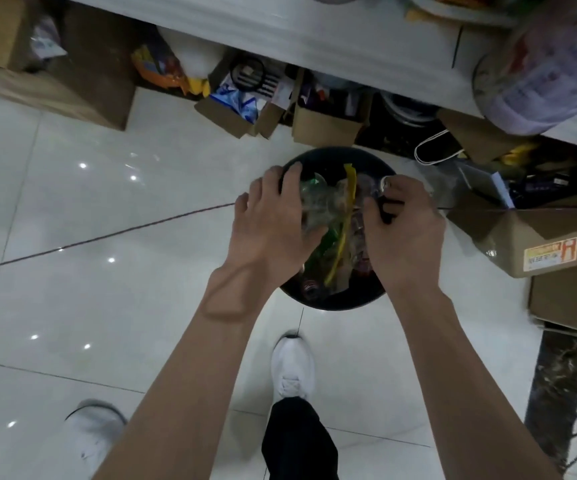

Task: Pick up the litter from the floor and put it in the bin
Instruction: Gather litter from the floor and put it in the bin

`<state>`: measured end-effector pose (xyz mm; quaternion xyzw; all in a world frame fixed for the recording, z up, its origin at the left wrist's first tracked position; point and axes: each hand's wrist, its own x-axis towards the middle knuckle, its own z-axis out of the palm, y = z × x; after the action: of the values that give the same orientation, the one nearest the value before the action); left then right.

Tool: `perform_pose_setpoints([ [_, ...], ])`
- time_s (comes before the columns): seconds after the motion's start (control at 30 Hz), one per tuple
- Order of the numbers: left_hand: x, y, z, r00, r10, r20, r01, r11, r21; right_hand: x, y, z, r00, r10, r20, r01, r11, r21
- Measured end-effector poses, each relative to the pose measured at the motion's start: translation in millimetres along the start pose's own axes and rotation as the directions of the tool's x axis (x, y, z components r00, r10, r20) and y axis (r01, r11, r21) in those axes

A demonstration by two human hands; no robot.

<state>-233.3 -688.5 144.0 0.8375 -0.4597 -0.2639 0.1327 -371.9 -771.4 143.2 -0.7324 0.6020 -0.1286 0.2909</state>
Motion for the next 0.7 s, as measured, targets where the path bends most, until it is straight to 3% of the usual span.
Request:
perform_pose_setpoints([
  [0.13,-6.7,-13.8,-11.1,0.999,-0.034,-0.005,0.034,0.999,0.033,-1.7,-12.6,-4.3,0.998,-0.065,0.011,0.065,0.997,-0.039],
  [0.5,-65.7,-73.5,-94.7,0.985,-0.139,-0.103,0.142,0.99,0.021,-55.6,-105.8,-0.7,0.953,-0.225,0.203,0.26,0.951,-0.168],
  [0.6,-94.9,-101.0,-126.3,0.977,-0.174,-0.124,0.177,0.984,0.012,-83.6,-142.6,5.7,0.912,-0.342,0.228,0.384,0.906,-0.179],
  [0.7,-132.4,-132.0,-155.5,0.966,-0.216,-0.143,0.218,0.976,0.001,-116.0,-188.1,13.0,0.862,-0.366,0.351,0.453,0.866,-0.212],
])
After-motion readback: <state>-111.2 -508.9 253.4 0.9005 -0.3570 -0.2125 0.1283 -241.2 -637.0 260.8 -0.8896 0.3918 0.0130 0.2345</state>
